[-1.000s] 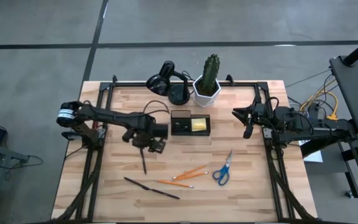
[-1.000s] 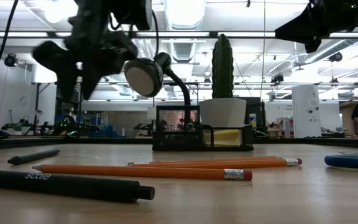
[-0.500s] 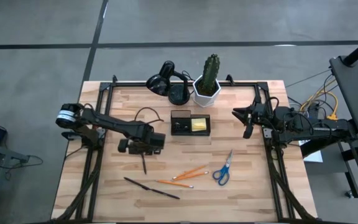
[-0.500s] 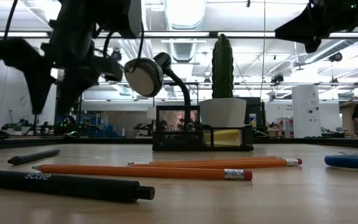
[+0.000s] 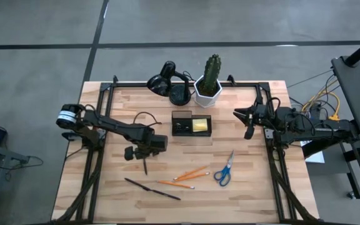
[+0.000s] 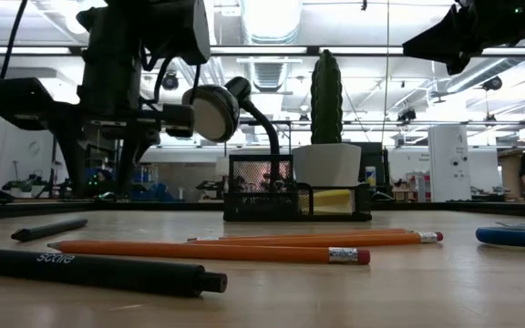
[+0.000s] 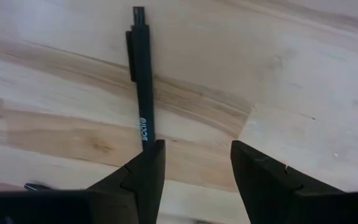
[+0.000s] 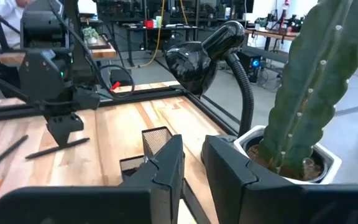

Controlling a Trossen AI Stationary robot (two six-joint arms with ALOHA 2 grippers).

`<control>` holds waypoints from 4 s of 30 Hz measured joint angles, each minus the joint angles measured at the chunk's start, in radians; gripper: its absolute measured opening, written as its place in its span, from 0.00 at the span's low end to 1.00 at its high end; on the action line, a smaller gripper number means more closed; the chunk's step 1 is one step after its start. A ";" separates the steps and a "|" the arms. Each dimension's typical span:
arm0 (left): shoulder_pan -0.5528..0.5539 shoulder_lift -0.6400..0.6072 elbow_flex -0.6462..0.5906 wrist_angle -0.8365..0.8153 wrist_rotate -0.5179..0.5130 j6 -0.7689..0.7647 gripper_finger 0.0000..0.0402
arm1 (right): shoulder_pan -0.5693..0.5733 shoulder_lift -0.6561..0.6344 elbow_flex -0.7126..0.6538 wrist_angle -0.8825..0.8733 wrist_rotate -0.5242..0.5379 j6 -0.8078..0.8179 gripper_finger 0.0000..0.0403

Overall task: Pick and place office supplies into organizer
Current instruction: Put the top black pen into the black desk organizer

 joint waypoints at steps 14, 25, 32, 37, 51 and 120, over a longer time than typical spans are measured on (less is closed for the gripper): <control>-0.010 -0.002 -0.121 0.084 0.004 0.011 0.41 | 0.000 -0.002 0.000 0.002 0.000 0.010 0.14; -0.010 -0.005 -0.177 0.149 0.024 0.017 0.41 | 0.000 -0.002 0.000 0.007 0.000 0.030 0.14; -0.010 -0.006 -0.178 0.148 0.026 0.017 0.41 | 0.000 -0.002 0.000 0.008 0.000 0.030 0.14; -0.010 -0.006 -0.182 0.148 0.027 0.021 0.41 | 0.000 -0.002 0.000 0.009 0.000 0.032 0.14; -0.010 -0.005 -0.196 0.152 0.053 0.047 0.26 | 0.000 -0.003 0.000 0.035 0.000 0.031 0.14; 0.006 -0.080 -0.200 0.733 -0.127 0.722 0.03 | 0.000 -0.002 0.000 0.055 0.000 0.034 0.14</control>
